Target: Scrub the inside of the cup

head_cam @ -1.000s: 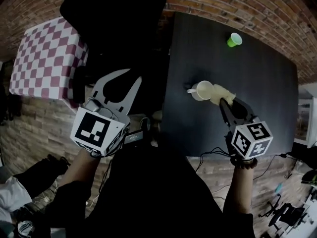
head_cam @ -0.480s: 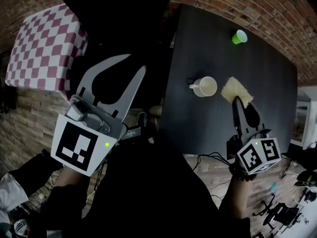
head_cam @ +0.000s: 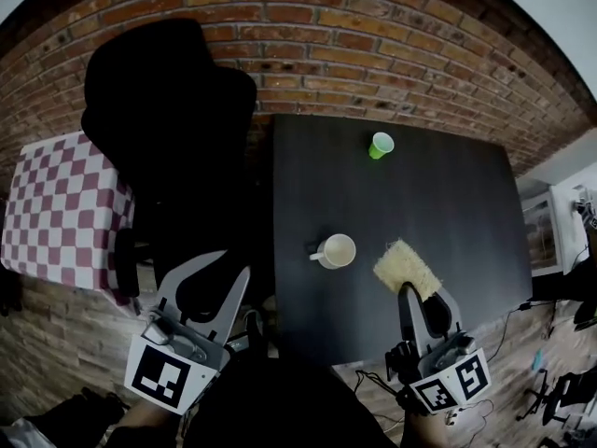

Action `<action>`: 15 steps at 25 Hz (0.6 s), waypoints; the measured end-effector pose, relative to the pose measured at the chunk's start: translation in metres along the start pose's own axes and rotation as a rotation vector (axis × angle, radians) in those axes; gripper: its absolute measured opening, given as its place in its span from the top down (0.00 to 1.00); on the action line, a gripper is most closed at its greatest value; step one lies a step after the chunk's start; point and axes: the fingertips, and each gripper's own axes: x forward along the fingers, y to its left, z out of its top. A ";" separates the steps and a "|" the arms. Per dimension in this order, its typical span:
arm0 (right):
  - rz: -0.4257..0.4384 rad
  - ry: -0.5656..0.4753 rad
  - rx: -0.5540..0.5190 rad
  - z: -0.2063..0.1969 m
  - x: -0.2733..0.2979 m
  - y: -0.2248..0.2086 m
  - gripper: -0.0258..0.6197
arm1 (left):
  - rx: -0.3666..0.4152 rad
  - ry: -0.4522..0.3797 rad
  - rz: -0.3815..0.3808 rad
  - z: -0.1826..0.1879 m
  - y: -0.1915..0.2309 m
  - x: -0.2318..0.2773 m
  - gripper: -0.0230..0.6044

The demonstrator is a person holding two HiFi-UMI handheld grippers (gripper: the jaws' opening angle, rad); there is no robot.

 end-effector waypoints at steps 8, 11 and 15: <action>-0.006 -0.047 -0.020 0.015 -0.009 0.007 0.82 | -0.017 0.010 -0.054 0.006 -0.020 0.014 0.84; -0.012 -0.046 -0.030 0.015 -0.008 0.007 0.82 | -0.018 0.008 -0.057 0.007 -0.020 0.017 0.84; -0.018 -0.043 -0.032 0.014 -0.004 0.005 0.82 | -0.021 0.010 -0.056 0.007 -0.018 0.020 0.84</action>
